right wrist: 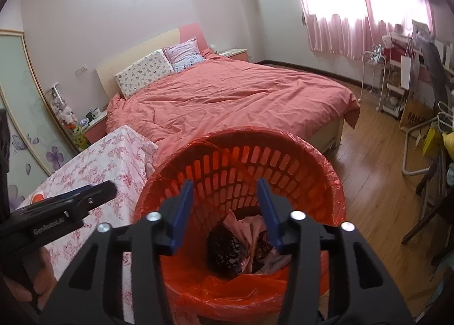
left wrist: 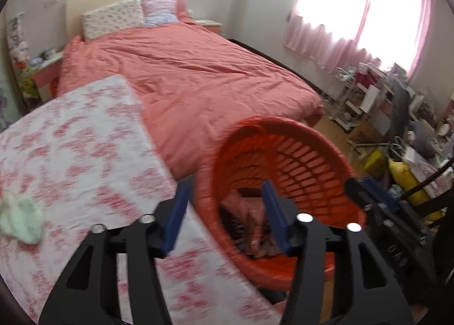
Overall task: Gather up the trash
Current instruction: 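Carry the mesh pad and sock over the orange basket with both tools, then open both tools over the basket and move them back to the bed, then grasp the red-and-white paper cup with the left tool while the right grasps the light-green cloth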
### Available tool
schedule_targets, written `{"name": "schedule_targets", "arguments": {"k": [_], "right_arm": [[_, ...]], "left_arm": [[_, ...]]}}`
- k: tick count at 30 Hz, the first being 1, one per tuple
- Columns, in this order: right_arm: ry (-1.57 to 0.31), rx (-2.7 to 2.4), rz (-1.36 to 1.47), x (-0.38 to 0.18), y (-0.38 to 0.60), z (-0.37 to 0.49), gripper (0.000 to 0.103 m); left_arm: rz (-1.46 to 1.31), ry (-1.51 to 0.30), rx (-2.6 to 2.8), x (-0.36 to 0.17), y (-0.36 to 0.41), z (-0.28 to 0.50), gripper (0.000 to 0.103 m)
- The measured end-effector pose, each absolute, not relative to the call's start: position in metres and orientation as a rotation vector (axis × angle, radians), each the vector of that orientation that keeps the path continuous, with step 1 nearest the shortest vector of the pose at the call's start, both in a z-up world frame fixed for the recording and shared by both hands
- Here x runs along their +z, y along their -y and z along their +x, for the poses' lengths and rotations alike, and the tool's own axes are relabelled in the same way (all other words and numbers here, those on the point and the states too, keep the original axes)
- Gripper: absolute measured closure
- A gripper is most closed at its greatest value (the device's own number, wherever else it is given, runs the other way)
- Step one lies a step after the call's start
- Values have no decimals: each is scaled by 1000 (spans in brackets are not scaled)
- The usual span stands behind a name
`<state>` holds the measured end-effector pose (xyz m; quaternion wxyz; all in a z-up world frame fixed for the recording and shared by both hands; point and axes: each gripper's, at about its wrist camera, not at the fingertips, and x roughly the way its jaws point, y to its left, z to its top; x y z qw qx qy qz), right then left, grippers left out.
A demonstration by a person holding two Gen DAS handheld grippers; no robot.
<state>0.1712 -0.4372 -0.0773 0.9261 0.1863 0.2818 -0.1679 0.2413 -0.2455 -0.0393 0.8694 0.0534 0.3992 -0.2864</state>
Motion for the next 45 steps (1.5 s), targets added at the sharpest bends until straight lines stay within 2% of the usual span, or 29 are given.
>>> {"name": "schedule_targets", "arguments": {"k": [2, 4, 5, 7, 10, 20, 24, 30, 32, 38, 45], "right_arm": [[-574, -340, 369, -75, 429, 170, 44], [-569, -339, 361, -74, 420, 170, 29], [-568, -338, 358, -73, 415, 170, 26], [-570, -332, 350, -73, 403, 171, 18], [-585, -304, 335, -75, 382, 173, 15], [-661, -176, 267, -84, 299, 203, 14], [-685, -125, 222, -86, 262, 220, 13], [-713, -62, 194, -87, 222, 246, 13], [-722, -39, 189, -87, 211, 255, 13], [-733, 12, 135, -86, 182, 273, 13], [-776, 88, 111, -93, 146, 305, 13]], "left_arm": [[129, -816, -544, -39, 227, 240, 32], [137, -805, -485, -39, 205, 244, 20], [137, -801, -453, -40, 194, 244, 15], [122, -799, -390, -40, 164, 245, 14], [104, -801, -283, -42, 119, 251, 13], [-24, -802, 110, -55, -14, 302, 10], [-87, -837, 114, -57, -24, 334, 10], [-29, -886, 148, -69, -23, 370, 10], [-30, -900, 135, -74, -28, 375, 19], [-21, -898, 122, -75, -53, 365, 19], [31, -897, 109, -75, -89, 316, 19]]}}
